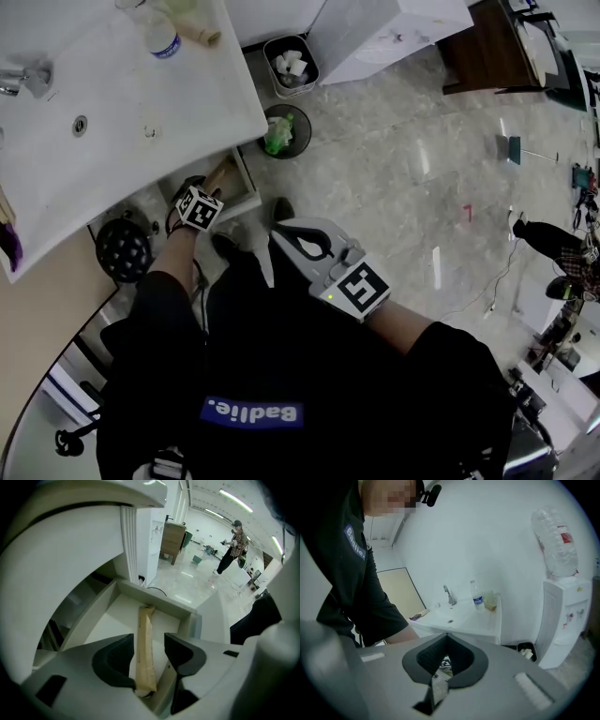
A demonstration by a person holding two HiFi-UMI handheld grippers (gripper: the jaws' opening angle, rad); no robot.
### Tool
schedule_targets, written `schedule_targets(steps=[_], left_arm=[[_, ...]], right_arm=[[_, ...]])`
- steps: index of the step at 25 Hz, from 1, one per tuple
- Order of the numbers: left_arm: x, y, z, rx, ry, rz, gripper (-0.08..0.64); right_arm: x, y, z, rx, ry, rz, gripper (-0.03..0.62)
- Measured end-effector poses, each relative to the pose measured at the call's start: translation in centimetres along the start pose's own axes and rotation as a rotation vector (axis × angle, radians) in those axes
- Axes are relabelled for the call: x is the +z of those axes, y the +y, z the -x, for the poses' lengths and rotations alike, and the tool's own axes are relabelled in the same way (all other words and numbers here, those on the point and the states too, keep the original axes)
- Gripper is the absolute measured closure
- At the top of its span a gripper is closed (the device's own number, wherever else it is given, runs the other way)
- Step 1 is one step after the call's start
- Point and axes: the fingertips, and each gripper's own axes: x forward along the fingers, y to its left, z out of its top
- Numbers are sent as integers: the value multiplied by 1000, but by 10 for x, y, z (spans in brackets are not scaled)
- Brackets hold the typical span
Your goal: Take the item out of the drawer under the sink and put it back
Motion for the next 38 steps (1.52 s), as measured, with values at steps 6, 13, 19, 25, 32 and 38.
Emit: schedule_targets(steps=[6,13,19,25,32,38], left_arm=[[-11,6,-24,-9,79,-62,374],[-23,11,-45,-23,118,-71,374],[-29,11,-58,-27,159,-67,376],[-34,13,-61,-21,182,-118,377],[-28,14,-37,29,178,-259,485],[-10,12,3,68,138,-374,493]], right_arm=[[-16,-11,1,-16,23,-25,600],[-34,-13,0,-38,66,-51,600],[-44,-14,0,-58,93,-50,600],[-45,-11,0,-72,113,-55,600],[-40,-1,-1,-79,93,-45,600],[-25,16,0,-67,67,14,600]])
